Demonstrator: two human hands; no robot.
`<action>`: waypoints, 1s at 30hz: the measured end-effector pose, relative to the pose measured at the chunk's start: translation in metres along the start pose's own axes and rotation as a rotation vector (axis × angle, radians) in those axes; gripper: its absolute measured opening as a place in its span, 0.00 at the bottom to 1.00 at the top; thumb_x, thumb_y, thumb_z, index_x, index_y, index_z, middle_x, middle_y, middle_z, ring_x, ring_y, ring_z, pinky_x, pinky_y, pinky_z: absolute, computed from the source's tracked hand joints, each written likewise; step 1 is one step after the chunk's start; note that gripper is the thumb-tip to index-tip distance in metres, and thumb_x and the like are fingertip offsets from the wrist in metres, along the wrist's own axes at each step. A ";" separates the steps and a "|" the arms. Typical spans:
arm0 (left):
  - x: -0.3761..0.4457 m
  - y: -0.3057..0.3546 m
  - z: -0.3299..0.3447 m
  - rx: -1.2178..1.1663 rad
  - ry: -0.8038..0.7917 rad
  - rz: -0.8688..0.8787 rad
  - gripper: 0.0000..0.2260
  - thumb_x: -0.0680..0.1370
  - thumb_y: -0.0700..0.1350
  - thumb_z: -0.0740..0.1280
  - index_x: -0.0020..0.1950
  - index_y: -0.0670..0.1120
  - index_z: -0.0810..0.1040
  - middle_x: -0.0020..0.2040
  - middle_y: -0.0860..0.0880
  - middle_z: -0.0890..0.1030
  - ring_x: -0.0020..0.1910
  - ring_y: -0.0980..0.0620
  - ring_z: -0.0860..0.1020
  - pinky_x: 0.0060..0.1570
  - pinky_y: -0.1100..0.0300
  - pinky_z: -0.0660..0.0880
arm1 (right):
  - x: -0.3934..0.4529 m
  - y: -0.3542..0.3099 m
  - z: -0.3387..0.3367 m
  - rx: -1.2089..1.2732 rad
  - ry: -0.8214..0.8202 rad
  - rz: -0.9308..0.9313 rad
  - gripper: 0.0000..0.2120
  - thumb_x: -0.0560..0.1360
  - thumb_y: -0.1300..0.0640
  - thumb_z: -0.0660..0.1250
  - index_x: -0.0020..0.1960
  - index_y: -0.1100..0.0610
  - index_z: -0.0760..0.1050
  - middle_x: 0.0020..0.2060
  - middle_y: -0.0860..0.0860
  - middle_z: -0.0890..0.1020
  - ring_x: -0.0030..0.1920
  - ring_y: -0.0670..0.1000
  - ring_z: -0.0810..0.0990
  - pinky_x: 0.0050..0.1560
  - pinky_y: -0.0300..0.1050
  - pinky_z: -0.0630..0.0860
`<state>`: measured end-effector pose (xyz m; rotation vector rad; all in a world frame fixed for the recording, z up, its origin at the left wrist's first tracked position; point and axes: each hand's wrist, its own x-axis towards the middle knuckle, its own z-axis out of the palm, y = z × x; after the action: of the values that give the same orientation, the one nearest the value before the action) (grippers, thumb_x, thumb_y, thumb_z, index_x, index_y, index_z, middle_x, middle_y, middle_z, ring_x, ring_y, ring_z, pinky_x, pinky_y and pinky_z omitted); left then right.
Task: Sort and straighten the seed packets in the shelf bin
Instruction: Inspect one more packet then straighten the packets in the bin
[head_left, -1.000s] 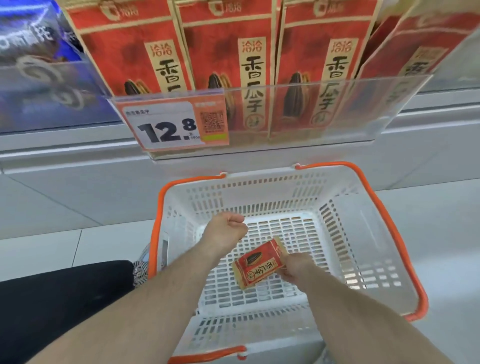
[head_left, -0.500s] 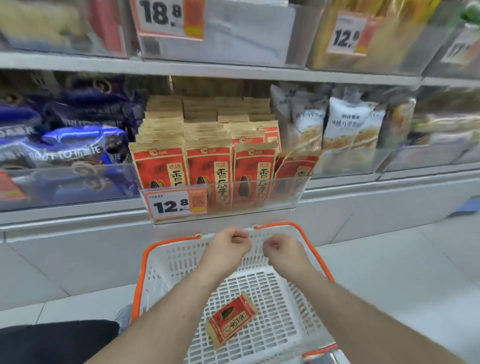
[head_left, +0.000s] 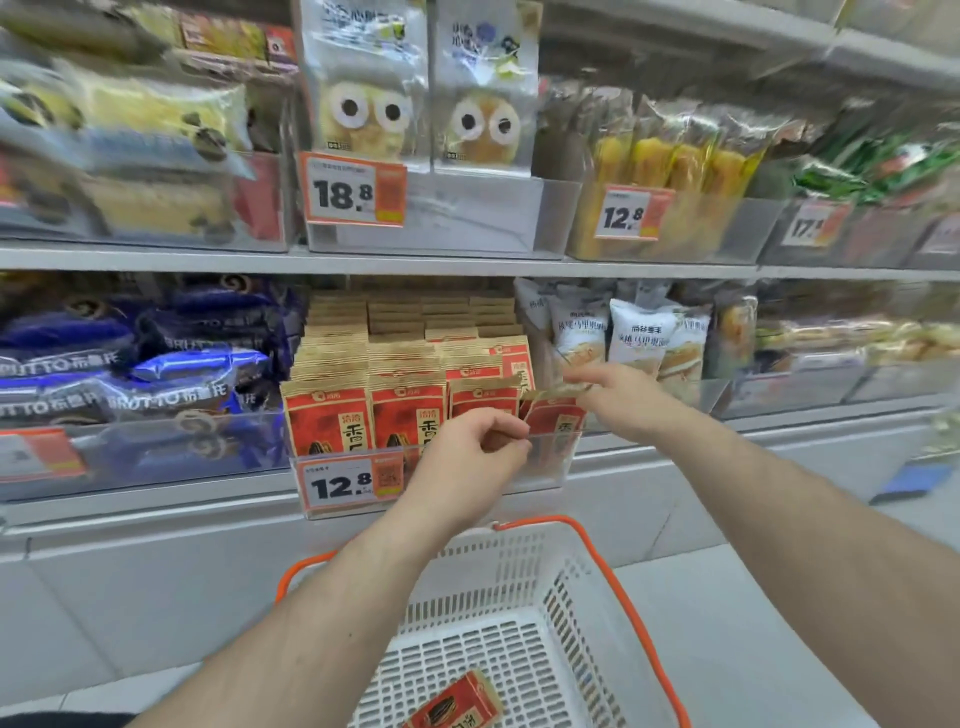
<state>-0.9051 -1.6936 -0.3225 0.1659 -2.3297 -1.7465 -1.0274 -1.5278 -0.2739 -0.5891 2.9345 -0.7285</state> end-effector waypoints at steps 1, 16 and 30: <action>-0.001 0.001 -0.002 -0.002 0.002 0.000 0.05 0.78 0.43 0.72 0.47 0.55 0.82 0.48 0.55 0.84 0.50 0.56 0.81 0.53 0.62 0.76 | 0.003 0.002 0.002 -0.087 -0.045 -0.013 0.18 0.81 0.59 0.59 0.69 0.53 0.75 0.68 0.51 0.76 0.68 0.52 0.72 0.67 0.44 0.66; 0.002 0.001 -0.018 0.025 0.012 -0.057 0.05 0.78 0.42 0.71 0.48 0.53 0.82 0.46 0.54 0.84 0.49 0.55 0.82 0.53 0.59 0.80 | 0.023 -0.007 -0.016 -0.039 0.175 -0.101 0.06 0.72 0.62 0.74 0.44 0.53 0.78 0.40 0.46 0.79 0.41 0.47 0.77 0.38 0.36 0.71; 0.011 0.046 -0.029 -0.036 0.257 0.124 0.11 0.80 0.46 0.68 0.61 0.54 0.74 0.57 0.56 0.77 0.56 0.58 0.76 0.56 0.60 0.75 | -0.016 -0.076 -0.063 0.283 0.902 -0.487 0.06 0.77 0.64 0.67 0.49 0.54 0.80 0.40 0.37 0.75 0.45 0.47 0.77 0.51 0.45 0.77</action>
<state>-0.9070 -1.7101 -0.2700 0.2210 -2.0794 -1.6034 -0.9959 -1.5563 -0.1831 -1.2265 3.3188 -1.8475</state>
